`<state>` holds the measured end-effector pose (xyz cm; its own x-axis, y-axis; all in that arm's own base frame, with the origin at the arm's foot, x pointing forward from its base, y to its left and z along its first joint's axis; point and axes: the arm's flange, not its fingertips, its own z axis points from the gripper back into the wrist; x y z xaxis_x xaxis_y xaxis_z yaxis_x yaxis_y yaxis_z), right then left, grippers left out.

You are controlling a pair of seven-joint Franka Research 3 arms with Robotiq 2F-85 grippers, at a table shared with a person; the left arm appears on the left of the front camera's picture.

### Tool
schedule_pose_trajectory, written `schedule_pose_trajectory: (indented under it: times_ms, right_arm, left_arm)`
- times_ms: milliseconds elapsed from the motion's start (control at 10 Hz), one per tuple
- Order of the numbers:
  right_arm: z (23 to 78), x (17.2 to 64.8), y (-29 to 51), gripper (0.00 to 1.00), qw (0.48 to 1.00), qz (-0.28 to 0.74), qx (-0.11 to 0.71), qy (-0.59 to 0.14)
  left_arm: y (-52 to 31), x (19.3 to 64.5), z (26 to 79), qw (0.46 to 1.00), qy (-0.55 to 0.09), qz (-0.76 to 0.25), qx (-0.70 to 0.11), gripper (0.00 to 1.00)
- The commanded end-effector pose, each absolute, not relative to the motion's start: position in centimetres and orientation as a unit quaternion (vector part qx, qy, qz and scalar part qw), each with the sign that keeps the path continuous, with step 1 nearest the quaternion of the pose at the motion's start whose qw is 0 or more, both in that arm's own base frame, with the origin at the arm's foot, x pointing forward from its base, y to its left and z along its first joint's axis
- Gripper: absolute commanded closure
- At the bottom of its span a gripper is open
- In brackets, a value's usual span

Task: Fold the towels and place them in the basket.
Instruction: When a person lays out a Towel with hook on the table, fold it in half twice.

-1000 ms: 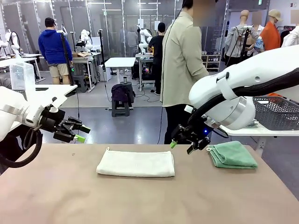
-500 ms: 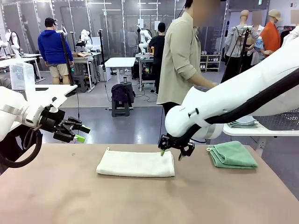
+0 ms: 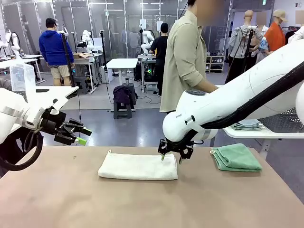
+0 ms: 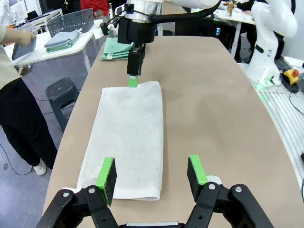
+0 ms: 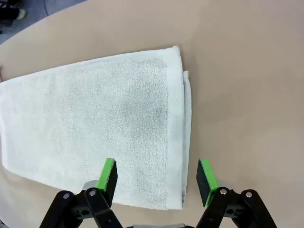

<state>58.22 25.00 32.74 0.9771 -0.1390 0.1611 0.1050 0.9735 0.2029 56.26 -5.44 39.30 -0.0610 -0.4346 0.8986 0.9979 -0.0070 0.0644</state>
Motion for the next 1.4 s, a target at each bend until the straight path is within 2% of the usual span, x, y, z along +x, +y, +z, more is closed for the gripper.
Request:
schedule_pose_trajectory:
  times_ms: [0,800,900,1000,1200,1300]
  right_arm:
    - [32.1,59.7,25.7,0.15,0.992,-0.068,0.065,-0.085]
    - [29.1,60.5,26.3,0.15,0.994,-0.048,0.046,-0.082]
    - [29.0,60.5,26.3,0.35,0.995,-0.05,0.042,-0.082]
    - [28.9,60.5,26.4,0.2,0.994,-0.048,0.037,-0.086]
    - [28.6,60.6,26.5,0.2,0.995,-0.047,0.036,-0.081]
    - [28.5,60.6,26.5,0.43,0.995,-0.05,0.03,-0.081]
  left_arm:
    - [-5.4,56.0,39.4,0.585,-0.394,-0.613,-0.356,0.24]
    - [-5.4,56.0,39.4,0.585,-0.394,-0.613,-0.356,0.24]
    - [-5.4,56.0,39.4,0.585,-0.394,-0.613,-0.356,0.24]
    - [-5.4,56.0,39.4,0.585,-0.394,-0.613,-0.356,0.24]
    - [-5.4,56.0,39.4,0.585,-0.394,-0.613,-0.356,0.24]
    - [-5.4,56.0,39.4,0.585,-0.394,-0.613,-0.356,0.24]
